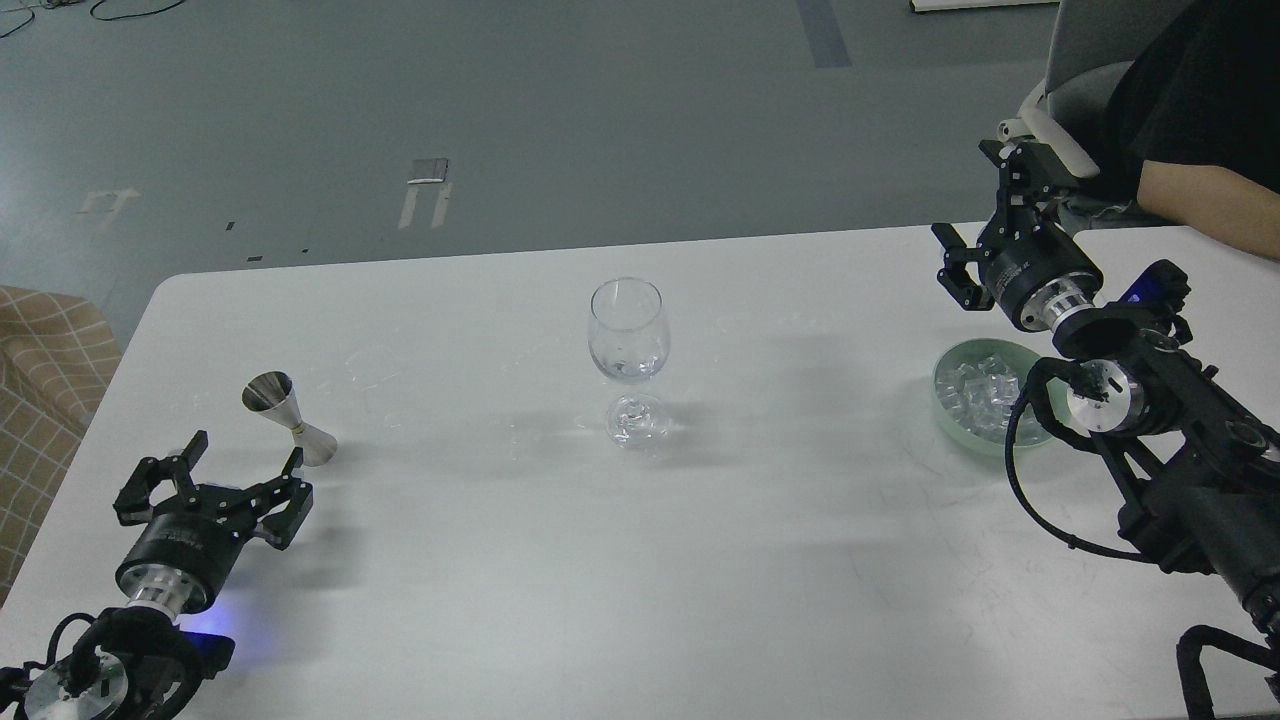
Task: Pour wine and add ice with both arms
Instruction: 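Open the left gripper and release the silver jigger, then raise the left arm away from the jigger and lift the right arm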
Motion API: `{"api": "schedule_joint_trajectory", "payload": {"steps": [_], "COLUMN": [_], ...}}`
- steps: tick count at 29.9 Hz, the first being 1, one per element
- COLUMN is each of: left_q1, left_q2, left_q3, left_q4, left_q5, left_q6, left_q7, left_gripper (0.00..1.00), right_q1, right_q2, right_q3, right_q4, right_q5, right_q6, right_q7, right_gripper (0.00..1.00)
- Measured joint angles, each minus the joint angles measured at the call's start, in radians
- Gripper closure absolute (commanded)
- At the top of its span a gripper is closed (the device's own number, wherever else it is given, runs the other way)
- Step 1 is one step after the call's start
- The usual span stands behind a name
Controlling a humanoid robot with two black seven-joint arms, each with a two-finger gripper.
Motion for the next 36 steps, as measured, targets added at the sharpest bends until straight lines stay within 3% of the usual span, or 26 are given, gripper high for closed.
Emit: {"api": "schedule_joint_trajectory", "payload": {"steps": [7, 16, 21, 30, 36], "left_q1": [0.17, 0.167, 0.036, -0.302, -0.542], "left_q2": [0.06, 0.261, 0.344, 0.371, 0.3], "left_q3": [-0.119, -0.243, -0.256, -0.236, -0.071], "left_q4": [-0.08, -0.04, 0.015, 0.056, 0.118], "left_q5": [0.0, 0.024, 0.197, 0.751, 0.926], "left_q6": [-0.041, -0.09, -0.091, -0.078, -0.078], "left_q7": [0.012, 0.041, 0.047, 0.06, 0.064], "left_gripper": [0.04, 0.04, 0.04, 0.02, 0.02], "right_q1": [-0.003, -0.003, 0.001, 0.013, 0.008], "right_q2": [-0.001, -0.026, -0.052, -0.122, -0.136], "right_q3": [0.002, 0.007, 0.009, 0.009, 0.009], "right_q4": [0.011, 0.017, 0.034, 0.053, 0.064], "right_q5": [0.0, 0.002, 0.001, 0.001, 0.002], "right_q6": [0.0, 0.0, 0.0, -0.01, -0.014], "right_q7": [0.0, 0.0, 0.0, 0.003, 0.003], "right_gripper": [0.0, 0.0, 0.0, 0.0, 0.0]}}
